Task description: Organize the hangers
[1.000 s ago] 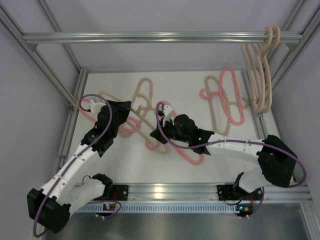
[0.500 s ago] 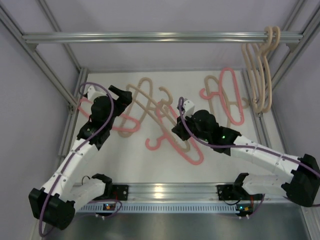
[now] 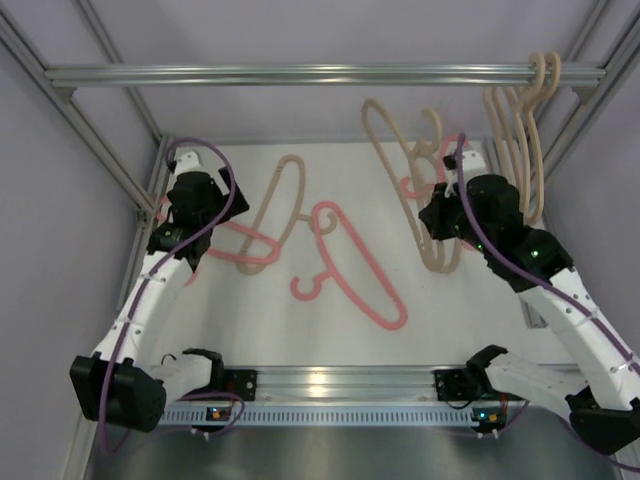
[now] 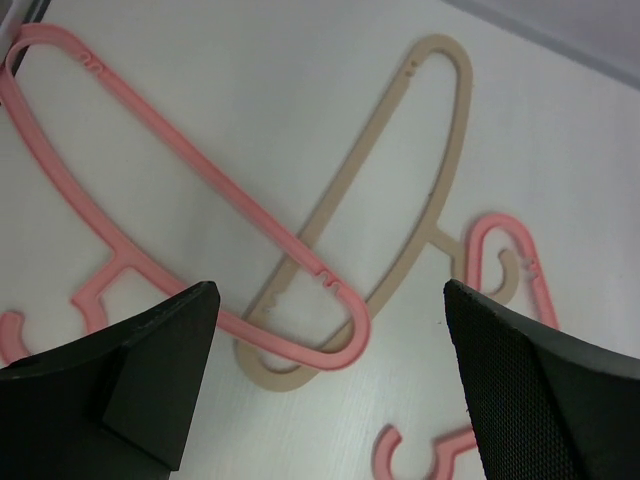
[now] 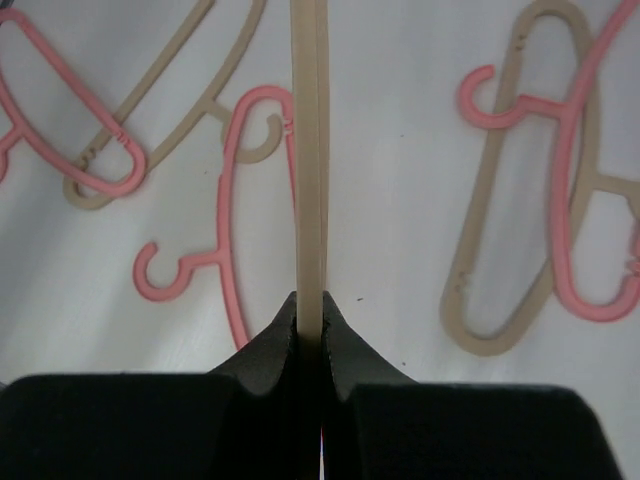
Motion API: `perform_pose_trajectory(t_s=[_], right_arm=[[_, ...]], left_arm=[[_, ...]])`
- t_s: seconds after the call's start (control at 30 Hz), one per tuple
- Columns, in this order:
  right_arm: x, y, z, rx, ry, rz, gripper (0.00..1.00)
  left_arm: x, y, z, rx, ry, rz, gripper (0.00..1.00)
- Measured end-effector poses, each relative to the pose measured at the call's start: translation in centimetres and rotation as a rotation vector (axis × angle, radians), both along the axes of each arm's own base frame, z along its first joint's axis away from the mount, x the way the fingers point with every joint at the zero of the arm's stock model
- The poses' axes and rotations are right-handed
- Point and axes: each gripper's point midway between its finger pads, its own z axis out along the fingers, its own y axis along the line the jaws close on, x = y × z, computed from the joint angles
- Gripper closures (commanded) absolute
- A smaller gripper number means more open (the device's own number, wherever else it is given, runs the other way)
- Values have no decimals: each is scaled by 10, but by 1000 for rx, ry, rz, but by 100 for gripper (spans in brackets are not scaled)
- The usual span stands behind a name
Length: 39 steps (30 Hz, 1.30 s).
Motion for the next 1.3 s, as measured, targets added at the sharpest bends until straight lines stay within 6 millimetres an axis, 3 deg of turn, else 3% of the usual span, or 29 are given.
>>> perform_pose_trajectory(t_s=[0.13,0.27,0.5,0.7,0.8,1.1,1.3], right_arm=[[8,-30,40,22,-52,-106,100],[13,-51,62,32,-70,-177,100],[37,-64,82,48,-60,-230,100],[55,-73,94,62,-54,-255,100],[64,-78,95,67,-41,-269,100],[65,-73,67,48,77,-236,100],[70,-76,62,49,94,-245,100]], left_arm=[[-9,-2,-21,67,95,-68,2],[-16,-3,-30,100,138,-114,2],[-24,-1,-50,139,195,-143,2],[-26,-2,-52,144,203,-155,2],[-26,-2,-53,148,206,-157,2],[-28,-2,-54,151,211,-162,2],[-30,-2,-57,150,220,-165,2]])
